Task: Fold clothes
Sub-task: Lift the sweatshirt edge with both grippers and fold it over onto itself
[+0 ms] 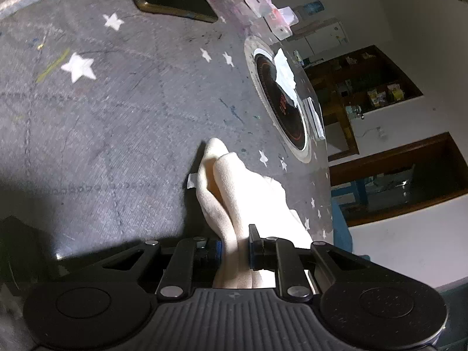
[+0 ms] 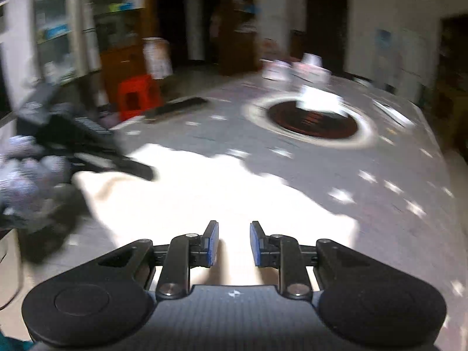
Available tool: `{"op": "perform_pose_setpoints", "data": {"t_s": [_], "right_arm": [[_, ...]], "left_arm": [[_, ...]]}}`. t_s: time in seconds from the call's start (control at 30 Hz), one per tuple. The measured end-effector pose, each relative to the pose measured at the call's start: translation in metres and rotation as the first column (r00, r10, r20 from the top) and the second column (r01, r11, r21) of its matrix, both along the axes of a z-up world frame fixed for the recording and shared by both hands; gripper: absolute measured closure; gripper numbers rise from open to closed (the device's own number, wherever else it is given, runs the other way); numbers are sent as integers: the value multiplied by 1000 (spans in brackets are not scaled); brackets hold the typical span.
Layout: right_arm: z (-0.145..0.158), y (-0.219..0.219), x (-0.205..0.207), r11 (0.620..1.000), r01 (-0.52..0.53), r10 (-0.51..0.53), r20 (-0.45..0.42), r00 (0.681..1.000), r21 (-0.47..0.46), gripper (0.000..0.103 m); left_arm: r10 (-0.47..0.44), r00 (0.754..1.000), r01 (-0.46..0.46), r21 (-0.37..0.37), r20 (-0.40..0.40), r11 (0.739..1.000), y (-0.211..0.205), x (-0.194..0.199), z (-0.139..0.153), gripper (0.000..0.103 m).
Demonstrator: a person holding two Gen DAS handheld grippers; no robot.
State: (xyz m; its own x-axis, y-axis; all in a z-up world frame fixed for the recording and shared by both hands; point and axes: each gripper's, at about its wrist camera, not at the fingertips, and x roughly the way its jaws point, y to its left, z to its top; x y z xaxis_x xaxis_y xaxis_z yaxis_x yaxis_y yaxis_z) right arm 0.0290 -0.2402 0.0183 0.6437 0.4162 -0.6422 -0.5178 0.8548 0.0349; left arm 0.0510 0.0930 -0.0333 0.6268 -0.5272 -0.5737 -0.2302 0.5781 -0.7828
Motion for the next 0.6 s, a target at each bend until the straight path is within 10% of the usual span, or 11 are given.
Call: {"op": "perform_pose_setpoints", "data": {"t_s": [0.4,0.6], "right_arm": [[-32,-65,48,965,230,-213,-135,968,123,64],[-36,-58,54,959,228,-207,-135,969,170,73]], "left_arm": [[-24,1000,23,97,11,995,-7,1,7,85],[-37,999,33,160,26,987,-14,3,13,85]]}}
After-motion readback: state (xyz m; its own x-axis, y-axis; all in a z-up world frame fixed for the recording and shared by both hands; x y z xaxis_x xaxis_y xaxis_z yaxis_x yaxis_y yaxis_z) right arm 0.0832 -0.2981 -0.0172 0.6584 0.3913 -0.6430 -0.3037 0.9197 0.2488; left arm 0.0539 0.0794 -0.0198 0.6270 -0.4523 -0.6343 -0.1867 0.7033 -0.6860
